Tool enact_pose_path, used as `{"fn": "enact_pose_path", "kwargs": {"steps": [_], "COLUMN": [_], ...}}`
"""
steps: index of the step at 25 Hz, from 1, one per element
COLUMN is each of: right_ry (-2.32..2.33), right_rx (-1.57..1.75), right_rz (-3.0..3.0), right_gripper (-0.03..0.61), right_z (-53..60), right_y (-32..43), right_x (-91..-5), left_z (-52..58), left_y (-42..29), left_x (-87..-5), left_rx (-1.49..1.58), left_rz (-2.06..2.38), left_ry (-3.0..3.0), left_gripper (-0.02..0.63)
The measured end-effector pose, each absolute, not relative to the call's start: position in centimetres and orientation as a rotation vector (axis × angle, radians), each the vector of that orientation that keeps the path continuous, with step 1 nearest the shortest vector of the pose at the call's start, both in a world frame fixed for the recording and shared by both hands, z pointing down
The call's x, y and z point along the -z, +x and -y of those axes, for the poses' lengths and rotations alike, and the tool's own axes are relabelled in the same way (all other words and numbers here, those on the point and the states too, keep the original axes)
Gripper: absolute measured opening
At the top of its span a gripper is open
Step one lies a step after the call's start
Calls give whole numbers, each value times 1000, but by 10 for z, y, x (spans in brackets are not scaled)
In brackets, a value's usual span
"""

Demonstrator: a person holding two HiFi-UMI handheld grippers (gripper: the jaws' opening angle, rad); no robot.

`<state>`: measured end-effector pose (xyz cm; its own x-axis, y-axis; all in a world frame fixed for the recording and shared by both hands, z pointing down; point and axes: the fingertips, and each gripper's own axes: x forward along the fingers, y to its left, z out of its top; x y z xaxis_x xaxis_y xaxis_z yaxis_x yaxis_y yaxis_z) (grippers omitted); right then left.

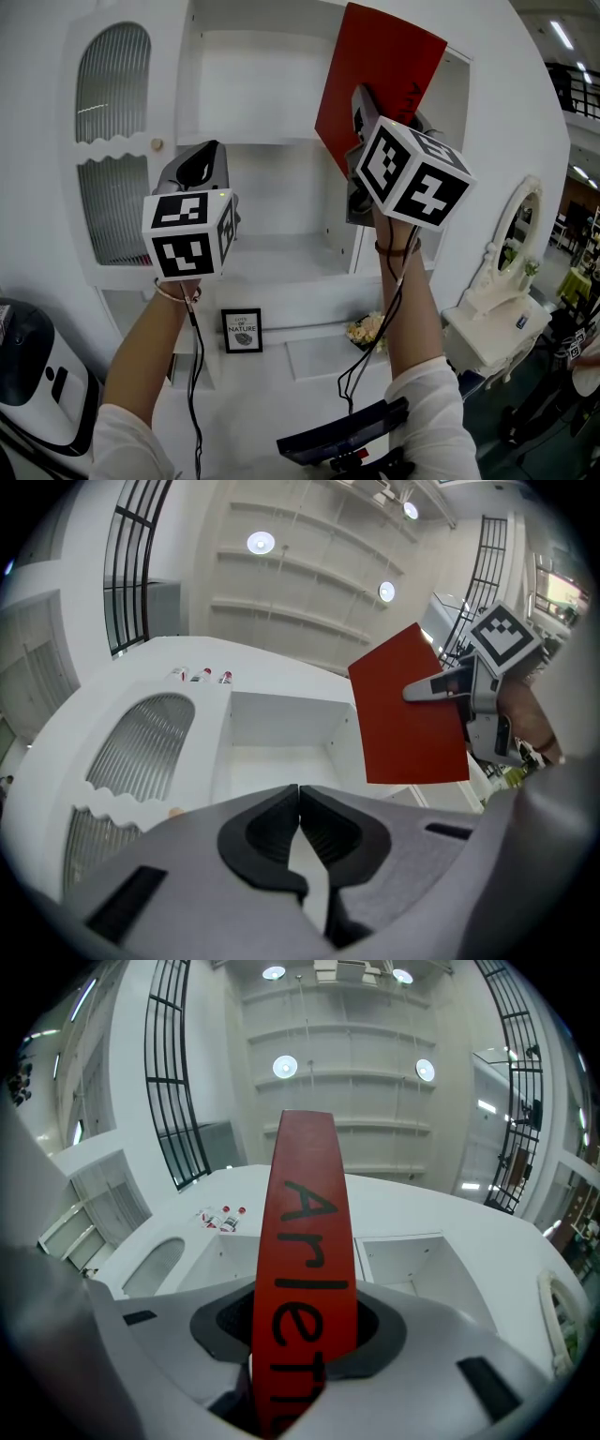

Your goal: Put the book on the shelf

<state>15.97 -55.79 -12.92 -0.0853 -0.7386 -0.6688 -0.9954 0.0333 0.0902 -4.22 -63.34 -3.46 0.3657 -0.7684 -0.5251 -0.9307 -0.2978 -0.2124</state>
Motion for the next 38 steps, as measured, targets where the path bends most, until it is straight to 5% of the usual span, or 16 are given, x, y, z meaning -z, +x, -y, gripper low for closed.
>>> {"fn": "enact_pose_path", "kwargs": {"steps": [38], "right_ry": [-1927], "right_rx": [-596], "right_rz": [-2013], "right_gripper": [179], "right_z": [722], "right_y": [177], "right_x": [187], "left_z": [713], "left_y": [-46], "left_x": [50], "left_rx": [-362], "left_rz": [-1601], "left_ry": [-2095], "left_gripper": [9]}}
